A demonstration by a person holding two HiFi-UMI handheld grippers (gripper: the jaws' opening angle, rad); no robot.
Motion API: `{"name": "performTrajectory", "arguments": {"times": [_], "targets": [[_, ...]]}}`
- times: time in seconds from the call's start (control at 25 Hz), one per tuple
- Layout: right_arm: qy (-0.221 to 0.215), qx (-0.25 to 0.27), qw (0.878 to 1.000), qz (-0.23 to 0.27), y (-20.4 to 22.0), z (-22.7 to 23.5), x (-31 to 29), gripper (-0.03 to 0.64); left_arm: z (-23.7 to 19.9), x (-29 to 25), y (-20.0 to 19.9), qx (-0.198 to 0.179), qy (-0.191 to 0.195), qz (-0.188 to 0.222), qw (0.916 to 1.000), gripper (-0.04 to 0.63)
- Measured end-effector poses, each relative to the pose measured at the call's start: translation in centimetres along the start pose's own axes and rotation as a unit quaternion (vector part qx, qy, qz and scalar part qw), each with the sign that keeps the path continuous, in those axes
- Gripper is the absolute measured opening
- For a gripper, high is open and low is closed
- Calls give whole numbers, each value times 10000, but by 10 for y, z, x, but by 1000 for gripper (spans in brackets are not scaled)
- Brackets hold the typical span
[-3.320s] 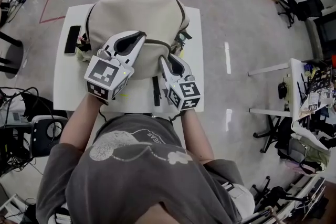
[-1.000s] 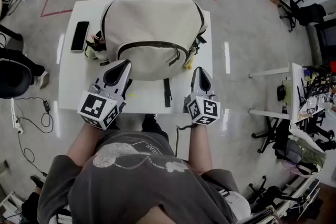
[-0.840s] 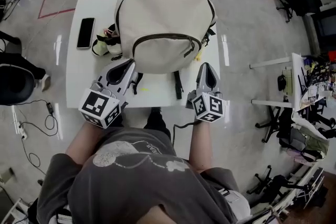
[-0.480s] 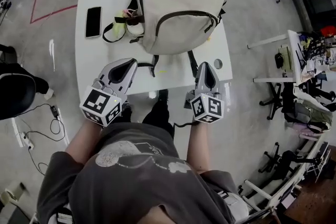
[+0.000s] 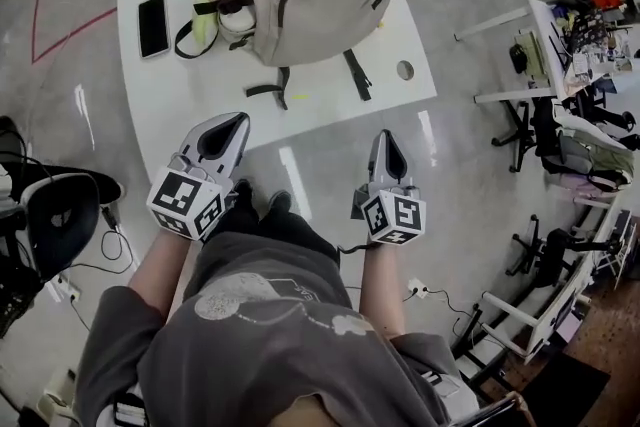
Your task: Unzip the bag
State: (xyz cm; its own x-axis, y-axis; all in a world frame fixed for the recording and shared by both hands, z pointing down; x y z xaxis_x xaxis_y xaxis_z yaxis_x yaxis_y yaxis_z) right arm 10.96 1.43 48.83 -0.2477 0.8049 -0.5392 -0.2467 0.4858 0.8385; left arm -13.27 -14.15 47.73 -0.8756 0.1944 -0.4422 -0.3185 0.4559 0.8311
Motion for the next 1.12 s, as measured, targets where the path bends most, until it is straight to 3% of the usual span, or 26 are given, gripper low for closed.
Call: {"name": "performTrajectory", "arguments": {"times": [0.2,0.52,0.8,1.12], "targets": [[-129,-215,9997,79,19,5,24,0,26,0,13,54,23,-24,10000,6],[-434,-242,9983,288,44,18,94,0,115,28,38,-48,-19,-26,10000,6],[-550,-166,9980,282,80,36,172,0,194,63,70,-135,-135,-23,9998,6],[-832,253,9958,297,105,29,230,-1,244,88,92,-187,-200,103,9996,6]]}}
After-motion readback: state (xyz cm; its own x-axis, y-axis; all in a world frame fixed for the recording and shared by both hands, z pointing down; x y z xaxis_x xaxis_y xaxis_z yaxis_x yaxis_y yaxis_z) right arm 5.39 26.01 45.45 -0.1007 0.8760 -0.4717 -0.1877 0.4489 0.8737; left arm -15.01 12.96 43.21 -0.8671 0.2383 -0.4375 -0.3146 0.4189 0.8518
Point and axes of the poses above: the fingertips, and each gripper's own axes: x backward along the fingers, z to its right, y out of its underside, the point moved 4 cm from there along x, backward along the fingers, and after that the axes turned 15 degrees about -z, right-handed, at the moved point
